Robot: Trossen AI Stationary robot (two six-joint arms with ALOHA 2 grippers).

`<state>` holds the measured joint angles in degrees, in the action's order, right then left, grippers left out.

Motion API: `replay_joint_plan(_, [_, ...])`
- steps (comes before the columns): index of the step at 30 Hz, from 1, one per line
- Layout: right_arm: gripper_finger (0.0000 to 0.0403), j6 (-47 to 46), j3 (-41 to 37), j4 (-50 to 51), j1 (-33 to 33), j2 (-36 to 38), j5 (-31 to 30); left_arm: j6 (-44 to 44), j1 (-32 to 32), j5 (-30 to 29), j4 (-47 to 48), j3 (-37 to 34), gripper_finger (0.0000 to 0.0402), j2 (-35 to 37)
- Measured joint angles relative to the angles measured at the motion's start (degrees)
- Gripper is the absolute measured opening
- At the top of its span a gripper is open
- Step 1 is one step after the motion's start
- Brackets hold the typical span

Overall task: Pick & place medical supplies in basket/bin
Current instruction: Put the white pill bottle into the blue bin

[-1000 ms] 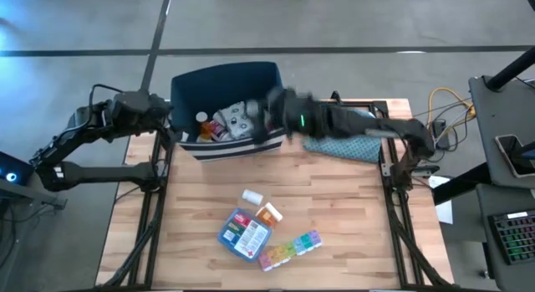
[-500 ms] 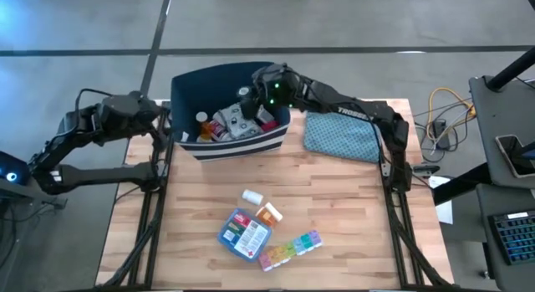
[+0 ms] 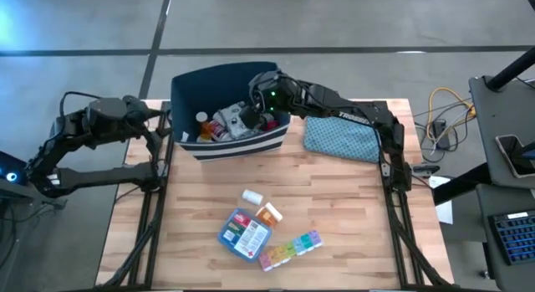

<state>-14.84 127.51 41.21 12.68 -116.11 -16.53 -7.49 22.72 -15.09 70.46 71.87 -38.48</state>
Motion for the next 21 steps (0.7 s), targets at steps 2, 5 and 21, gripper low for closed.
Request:
replay_joint_plan(2, [0.0325,2.6,0.6,0.6,0.2,-0.1,-0.3,-2.6,0.0,0.0,0.0,0.0,0.0308,0.0])
replay_joint_plan(5, [0.033,5.1,2.7,4.1,-0.8,0.2,-0.2,-6.3,0.0,0.1,0.0,0.0,0.0308,0.0])
replay_joint_plan(21, [0.0323,17.3,6.9,17.3,-6.0,0.6,-0.2,-14.1,0.0,0.2,0.0,0.0,0.0308,-0.1])
